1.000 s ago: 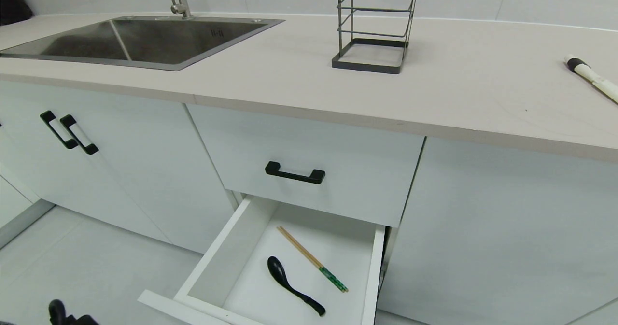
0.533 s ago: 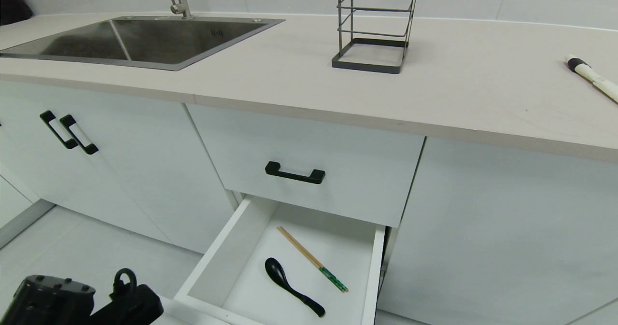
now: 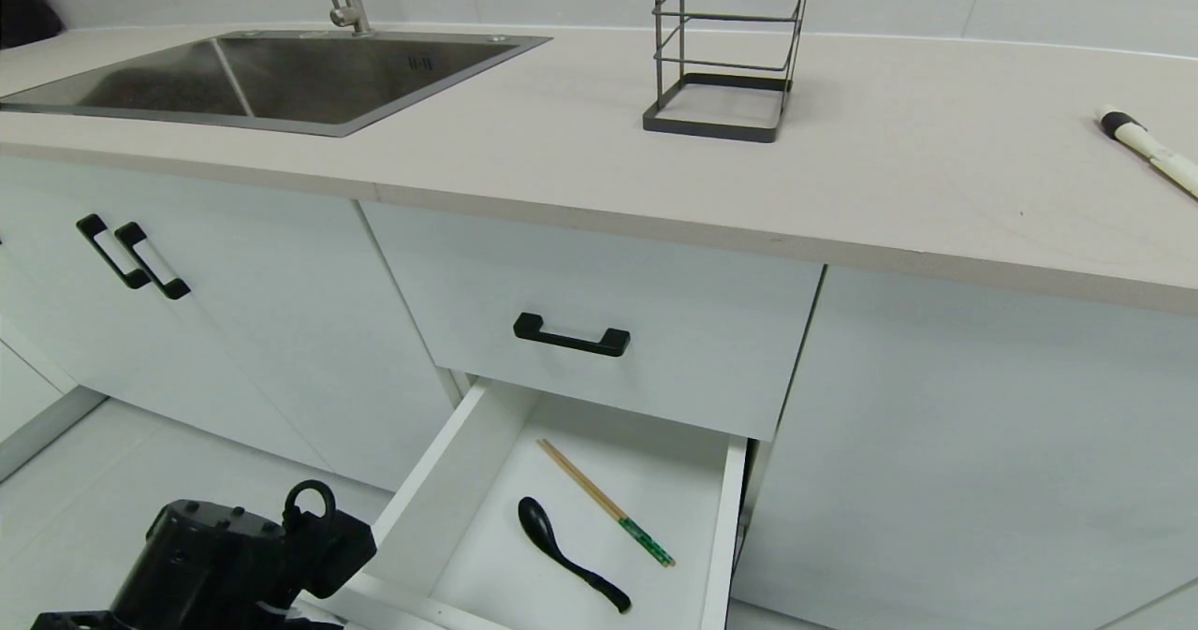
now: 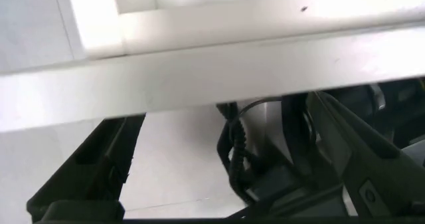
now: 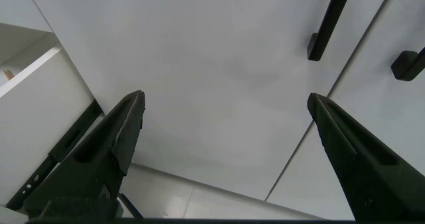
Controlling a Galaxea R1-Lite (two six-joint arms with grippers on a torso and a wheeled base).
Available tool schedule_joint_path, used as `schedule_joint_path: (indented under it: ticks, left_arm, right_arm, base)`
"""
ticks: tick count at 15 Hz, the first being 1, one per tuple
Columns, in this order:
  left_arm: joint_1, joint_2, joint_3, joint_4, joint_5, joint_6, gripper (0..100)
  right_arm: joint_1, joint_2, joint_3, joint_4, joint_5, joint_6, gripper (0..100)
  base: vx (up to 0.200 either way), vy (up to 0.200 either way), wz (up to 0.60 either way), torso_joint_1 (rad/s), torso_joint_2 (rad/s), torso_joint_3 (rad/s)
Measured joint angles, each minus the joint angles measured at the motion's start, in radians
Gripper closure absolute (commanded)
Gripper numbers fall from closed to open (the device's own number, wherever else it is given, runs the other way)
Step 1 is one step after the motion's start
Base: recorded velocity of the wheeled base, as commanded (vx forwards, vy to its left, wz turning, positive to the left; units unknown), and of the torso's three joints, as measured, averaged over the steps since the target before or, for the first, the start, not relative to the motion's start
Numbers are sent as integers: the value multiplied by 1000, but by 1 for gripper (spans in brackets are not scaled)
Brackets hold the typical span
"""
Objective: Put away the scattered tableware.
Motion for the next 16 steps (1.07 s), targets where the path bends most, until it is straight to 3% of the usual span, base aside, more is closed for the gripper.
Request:
schedule_joint_path:
  ticks: [3, 6, 16]
  left_arm:
    - [-6, 5, -6, -20, 1, -3, 0]
    - [-7, 14, -15, -116, 3, -2, 0]
    - [-7, 62, -99, -182, 8, -1, 0]
  right_arm:
    - [0, 0, 0, 0, 0, 0, 0]
    - [0, 0, 0, 0, 0, 0, 0]
    - [0, 1, 0, 0, 0, 0, 0]
  base:
    - [0, 0, 0, 0, 0, 0]
    - [0, 0, 0, 0, 0, 0]
    - [0, 0, 0, 0, 0, 0]
